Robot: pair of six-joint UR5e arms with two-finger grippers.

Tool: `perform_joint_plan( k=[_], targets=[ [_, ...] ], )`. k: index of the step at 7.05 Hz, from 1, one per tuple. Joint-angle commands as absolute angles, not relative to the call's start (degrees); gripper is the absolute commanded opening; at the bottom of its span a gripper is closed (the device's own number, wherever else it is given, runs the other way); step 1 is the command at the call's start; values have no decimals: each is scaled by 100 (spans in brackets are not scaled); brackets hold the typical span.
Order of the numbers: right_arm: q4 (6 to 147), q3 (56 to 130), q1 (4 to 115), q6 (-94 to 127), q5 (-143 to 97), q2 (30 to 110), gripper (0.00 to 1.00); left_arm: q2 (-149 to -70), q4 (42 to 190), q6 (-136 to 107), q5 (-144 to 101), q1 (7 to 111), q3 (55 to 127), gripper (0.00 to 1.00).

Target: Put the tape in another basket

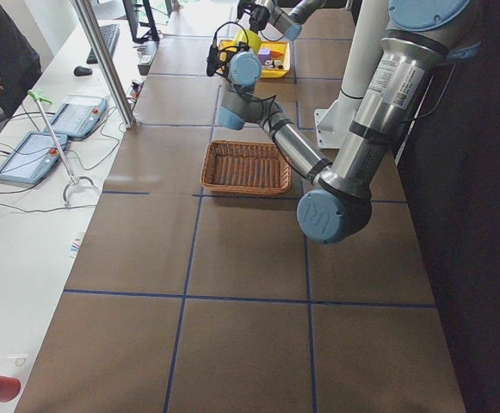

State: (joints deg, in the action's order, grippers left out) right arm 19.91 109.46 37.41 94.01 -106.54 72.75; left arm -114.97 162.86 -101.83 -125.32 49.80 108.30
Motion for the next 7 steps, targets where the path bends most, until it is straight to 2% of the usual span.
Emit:
perform_joint_plan(
  k=[1, 3, 7],
  targets=[
    [1838, 10934, 3534, 9378, -10696, 6666, 0, -11978, 16969, -11494, -10583, 3515, 11169, 100],
    [1261, 10951, 3577, 9386, -11177, 6513, 0, -11988, 17402, -12108, -10099, 3173, 11180, 100],
    [1125, 11240, 3569, 9475, -11276, 6828, 0, -11971, 17358, -12802, -10063, 3812, 11153, 100]
  ],
)
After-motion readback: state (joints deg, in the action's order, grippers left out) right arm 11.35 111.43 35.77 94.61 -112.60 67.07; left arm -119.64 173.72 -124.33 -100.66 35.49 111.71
